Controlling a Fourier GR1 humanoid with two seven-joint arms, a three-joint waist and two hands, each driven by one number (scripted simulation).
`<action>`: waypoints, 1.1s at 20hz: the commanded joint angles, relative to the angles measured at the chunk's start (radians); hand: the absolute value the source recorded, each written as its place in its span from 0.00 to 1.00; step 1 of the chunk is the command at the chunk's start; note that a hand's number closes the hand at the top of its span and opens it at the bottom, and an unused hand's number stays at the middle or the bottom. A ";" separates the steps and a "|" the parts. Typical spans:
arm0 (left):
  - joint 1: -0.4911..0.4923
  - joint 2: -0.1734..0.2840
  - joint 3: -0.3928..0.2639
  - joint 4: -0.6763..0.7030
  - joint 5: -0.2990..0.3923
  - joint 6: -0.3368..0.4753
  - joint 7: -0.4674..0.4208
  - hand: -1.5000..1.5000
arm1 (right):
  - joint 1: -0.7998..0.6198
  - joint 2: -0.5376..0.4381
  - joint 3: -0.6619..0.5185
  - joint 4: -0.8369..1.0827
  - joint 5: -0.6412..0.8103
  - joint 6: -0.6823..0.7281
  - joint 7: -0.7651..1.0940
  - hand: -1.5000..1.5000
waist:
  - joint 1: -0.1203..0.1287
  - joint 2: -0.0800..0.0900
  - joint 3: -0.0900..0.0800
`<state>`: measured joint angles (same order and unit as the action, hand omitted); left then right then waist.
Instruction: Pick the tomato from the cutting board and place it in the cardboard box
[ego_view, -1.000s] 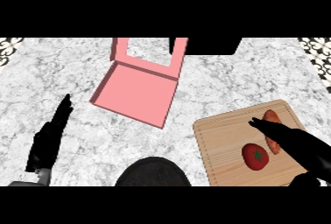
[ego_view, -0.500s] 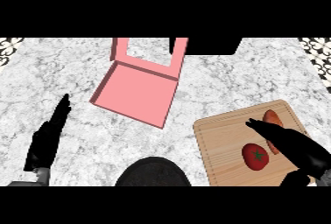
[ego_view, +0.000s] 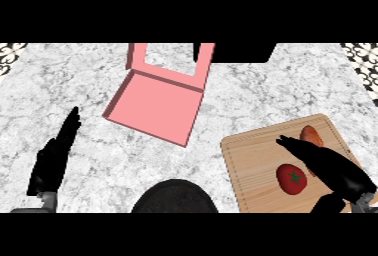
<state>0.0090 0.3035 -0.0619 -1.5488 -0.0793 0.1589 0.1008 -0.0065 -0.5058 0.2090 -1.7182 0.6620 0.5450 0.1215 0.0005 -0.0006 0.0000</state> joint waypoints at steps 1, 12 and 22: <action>-0.067 -0.046 0.014 0.071 -0.040 0.011 -0.004 0.50 | -0.019 0.036 -0.011 0.107 0.075 -0.058 -0.078 0.00 | -0.001 0.001 0.000; 0.018 -0.079 0.051 -0.010 -0.062 -0.050 -0.021 0.50 | -0.026 0.125 0.030 0.194 0.215 -0.064 -0.104 0.00 | 0.003 0.001 0.000; 0.021 -0.078 0.071 -0.067 -0.087 -0.079 0.024 0.50 | 0.007 0.098 -0.042 0.155 0.290 -0.221 -0.217 1.00 | 0.002 -0.001 0.001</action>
<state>0.0069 0.2222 0.0114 -1.5692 -0.1603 0.0868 0.1070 -0.0120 -0.4052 0.1703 -1.5800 0.8855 0.4513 -0.0527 0.0011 -0.0014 -0.0006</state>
